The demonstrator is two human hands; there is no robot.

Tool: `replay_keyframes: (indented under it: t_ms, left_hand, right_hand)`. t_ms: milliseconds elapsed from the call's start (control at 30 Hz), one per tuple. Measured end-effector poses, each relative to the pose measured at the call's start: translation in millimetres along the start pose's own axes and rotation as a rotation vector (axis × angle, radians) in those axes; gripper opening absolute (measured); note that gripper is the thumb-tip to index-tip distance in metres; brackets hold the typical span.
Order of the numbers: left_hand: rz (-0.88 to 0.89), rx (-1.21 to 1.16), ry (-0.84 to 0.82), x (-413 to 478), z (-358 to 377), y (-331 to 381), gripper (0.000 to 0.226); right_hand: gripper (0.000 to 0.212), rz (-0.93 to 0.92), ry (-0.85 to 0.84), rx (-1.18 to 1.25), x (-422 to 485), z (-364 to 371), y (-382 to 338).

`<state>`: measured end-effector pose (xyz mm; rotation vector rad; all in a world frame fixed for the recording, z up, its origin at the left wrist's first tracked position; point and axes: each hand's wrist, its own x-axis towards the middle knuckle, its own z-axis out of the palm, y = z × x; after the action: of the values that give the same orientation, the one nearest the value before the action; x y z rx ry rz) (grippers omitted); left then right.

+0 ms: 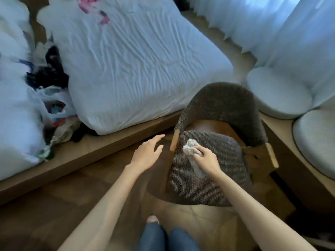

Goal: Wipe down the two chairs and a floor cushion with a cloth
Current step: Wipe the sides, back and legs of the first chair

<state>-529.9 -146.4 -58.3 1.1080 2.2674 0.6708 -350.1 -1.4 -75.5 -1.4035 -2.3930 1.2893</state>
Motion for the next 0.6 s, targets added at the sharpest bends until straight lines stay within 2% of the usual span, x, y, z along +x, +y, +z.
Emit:
replay_keyframes:
  t_ms: [100,267,433,600]
  left_hand:
    - [0.008,-0.015,0.011,-13,-38,25,0.04]
    - [0.084,-0.034,0.014,-5,-52,58,0.039]
    - [0.179,-0.031,-0.03,15,-27,105,0.039]
    - [0.244,-0.024,-0.083,39,16,150,0.04]
  right_hand:
    - [0.032,-0.027,-0.012,0.0,-19,-26,-39]
    - [0.033,-0.1,0.07,0.034,-21,-58,-63]
    - [0.036,-0.072,0.166,0.055,-20,-92,-47]
    - [0.036,-0.001,0.244,0.101,-18,-139,6]
